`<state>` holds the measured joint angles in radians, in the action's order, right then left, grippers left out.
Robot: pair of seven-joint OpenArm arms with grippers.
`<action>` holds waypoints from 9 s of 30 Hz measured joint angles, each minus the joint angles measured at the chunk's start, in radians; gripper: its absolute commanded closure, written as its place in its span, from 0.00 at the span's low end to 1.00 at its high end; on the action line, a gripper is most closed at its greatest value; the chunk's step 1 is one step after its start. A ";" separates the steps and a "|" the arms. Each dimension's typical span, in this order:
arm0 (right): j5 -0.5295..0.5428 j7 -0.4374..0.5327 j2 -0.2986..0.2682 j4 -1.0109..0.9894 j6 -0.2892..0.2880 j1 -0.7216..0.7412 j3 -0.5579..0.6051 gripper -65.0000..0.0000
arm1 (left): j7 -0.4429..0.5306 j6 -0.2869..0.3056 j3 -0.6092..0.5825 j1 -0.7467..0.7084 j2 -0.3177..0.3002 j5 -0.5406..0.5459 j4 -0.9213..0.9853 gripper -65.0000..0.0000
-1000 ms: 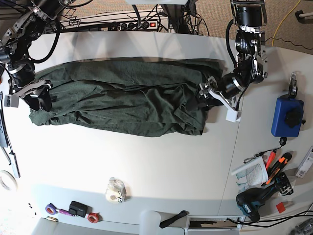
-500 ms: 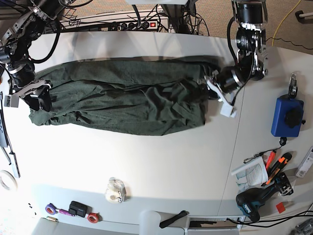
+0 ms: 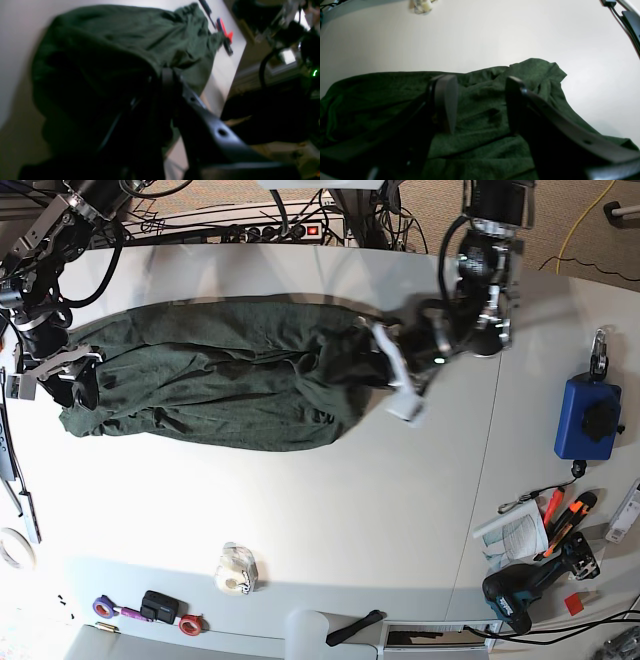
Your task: Layout the t-shirt on the table in an organized manner, then fold the t-shirt properly
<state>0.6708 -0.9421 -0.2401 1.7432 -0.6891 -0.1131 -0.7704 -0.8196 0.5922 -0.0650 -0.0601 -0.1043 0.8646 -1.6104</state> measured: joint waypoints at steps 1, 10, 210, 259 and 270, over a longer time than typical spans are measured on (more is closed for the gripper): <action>-0.019 0.000 0.000 0.000 0.000 0.000 0.000 0.53 | 0.006 -0.009 -0.026 0.008 0.013 -0.020 0.001 1.00; -0.076 0.004 0.002 0.000 0.008 0.002 0.000 0.53 | 0.064 -0.071 -0.227 0.117 0.135 -0.211 0.002 1.00; -0.647 0.100 -0.011 0.000 0.095 0.258 0.831 0.53 | 0.174 -0.492 -0.431 0.108 -0.027 -0.788 -0.073 0.57; -0.644 -0.042 -0.011 0.000 0.246 0.241 0.767 0.92 | 0.174 -0.492 -0.431 0.108 -0.027 -0.786 -0.073 0.57; -0.757 -0.010 -0.011 0.000 0.349 0.241 0.766 0.66 | 0.174 -0.492 -0.431 0.108 -0.027 -0.786 -0.073 0.57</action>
<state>-0.0864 -0.9524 -0.2512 1.7432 -0.3401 0.1280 -0.0040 -0.6460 0.1005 -0.4957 0.0479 -0.1310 0.0788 -1.6836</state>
